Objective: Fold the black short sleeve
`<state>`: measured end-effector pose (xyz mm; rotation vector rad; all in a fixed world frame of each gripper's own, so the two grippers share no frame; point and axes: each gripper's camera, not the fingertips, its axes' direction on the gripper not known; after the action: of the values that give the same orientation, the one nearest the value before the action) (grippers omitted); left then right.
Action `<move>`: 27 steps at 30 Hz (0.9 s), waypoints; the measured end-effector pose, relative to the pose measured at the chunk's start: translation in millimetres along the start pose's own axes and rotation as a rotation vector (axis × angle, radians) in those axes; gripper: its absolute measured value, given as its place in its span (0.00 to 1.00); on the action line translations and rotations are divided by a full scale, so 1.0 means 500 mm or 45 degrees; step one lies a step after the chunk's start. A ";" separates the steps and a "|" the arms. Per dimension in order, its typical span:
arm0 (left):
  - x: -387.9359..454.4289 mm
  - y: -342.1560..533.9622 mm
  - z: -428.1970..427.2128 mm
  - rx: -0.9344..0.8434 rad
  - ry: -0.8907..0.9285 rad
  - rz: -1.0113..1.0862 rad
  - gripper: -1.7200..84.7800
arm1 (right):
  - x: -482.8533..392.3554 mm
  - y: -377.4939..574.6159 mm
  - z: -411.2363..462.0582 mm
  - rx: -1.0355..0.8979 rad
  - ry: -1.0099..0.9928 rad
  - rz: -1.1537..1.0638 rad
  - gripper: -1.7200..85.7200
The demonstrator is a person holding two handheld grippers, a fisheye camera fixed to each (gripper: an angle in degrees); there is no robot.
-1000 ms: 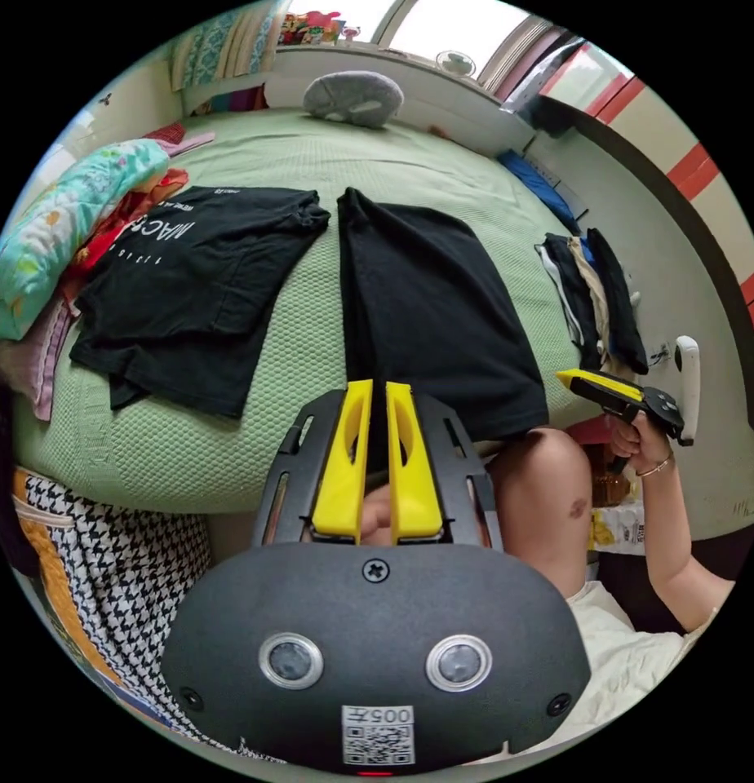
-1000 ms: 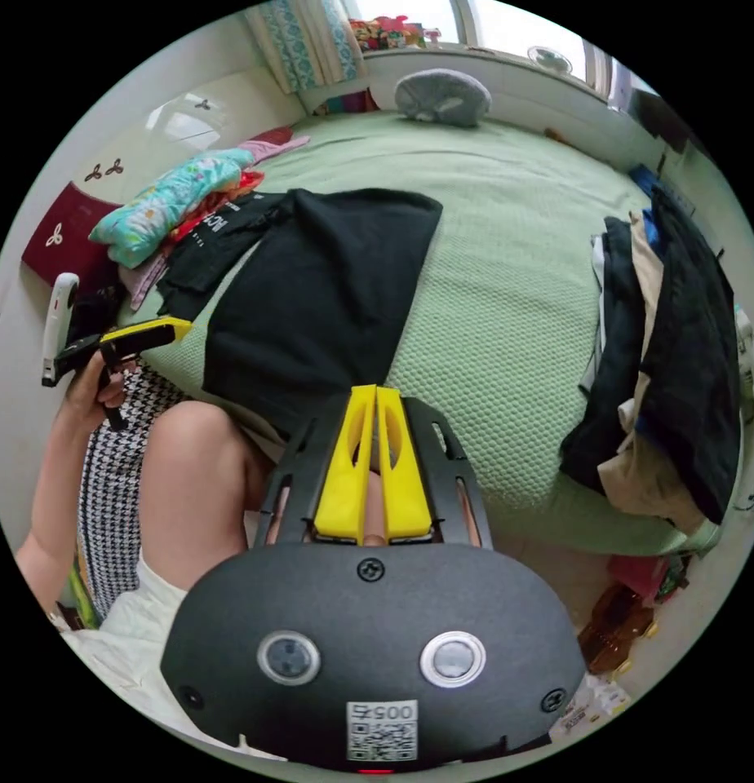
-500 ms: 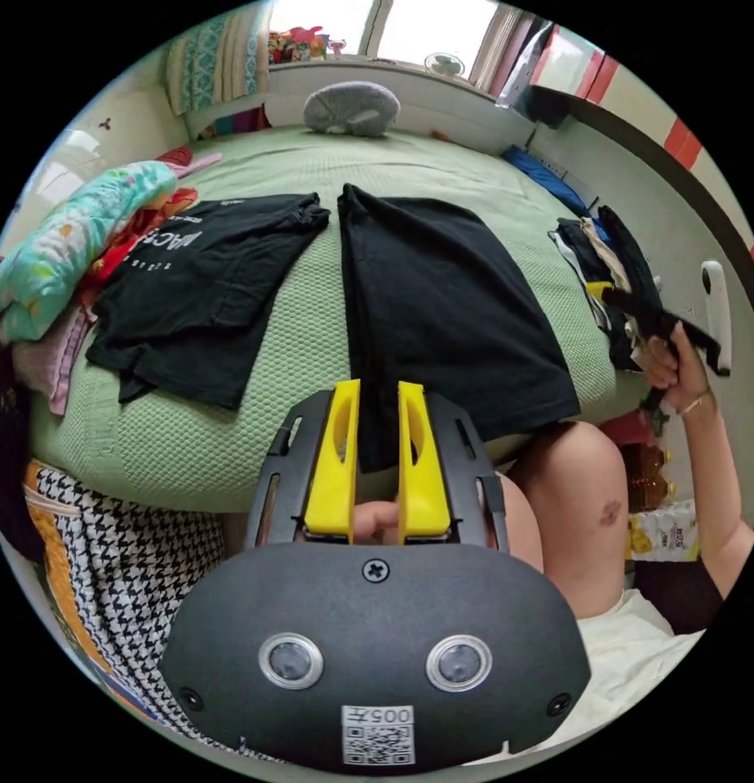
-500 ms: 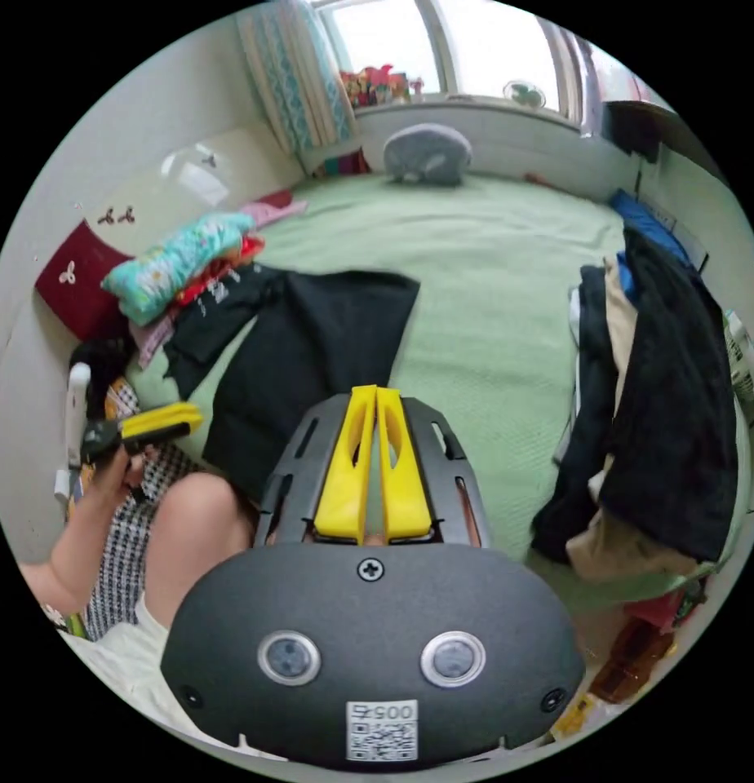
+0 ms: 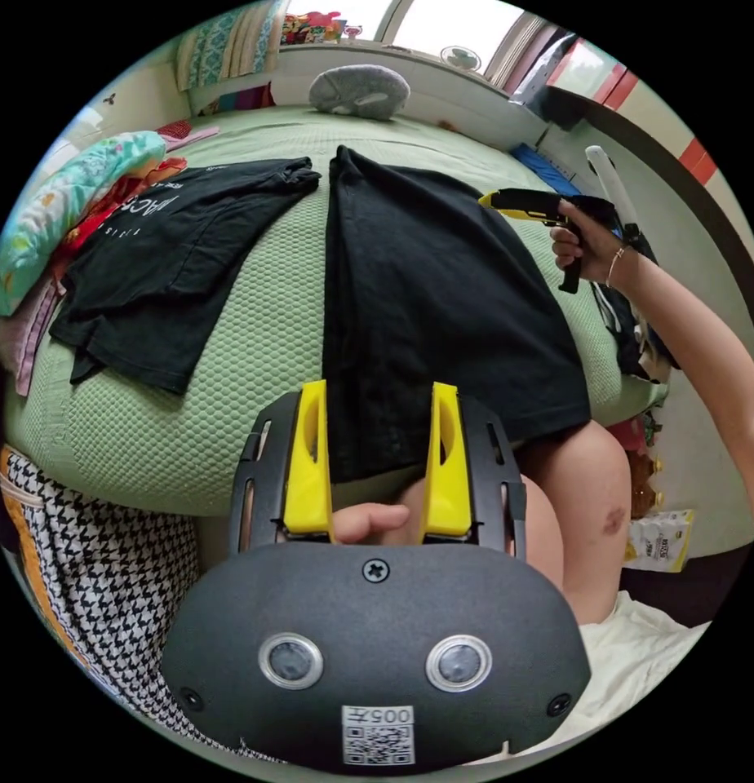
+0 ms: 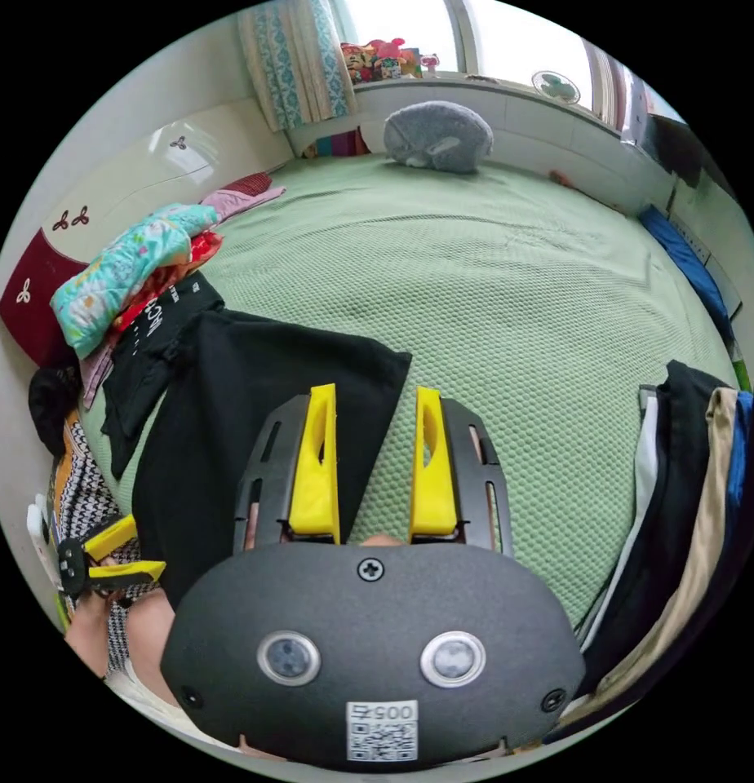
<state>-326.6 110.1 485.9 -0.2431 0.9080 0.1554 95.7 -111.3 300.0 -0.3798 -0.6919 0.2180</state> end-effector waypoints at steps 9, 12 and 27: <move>0.056 -0.005 -0.007 -0.030 -0.017 -0.014 0.22 | 0.015 0.004 0.001 0.025 -0.087 0.021 0.16; 0.086 -0.006 -0.015 -0.034 -0.034 -0.013 0.20 | 0.018 0.004 -0.013 0.034 -0.088 0.004 0.15; 0.233 -0.033 -0.158 0.111 0.082 0.076 0.08 | -0.019 -0.026 -0.275 0.169 -0.029 -0.100 0.01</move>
<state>-312.1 76.1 349.2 -0.1404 0.9841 0.1637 179.8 -162.8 203.0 -0.2230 -0.7092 0.1930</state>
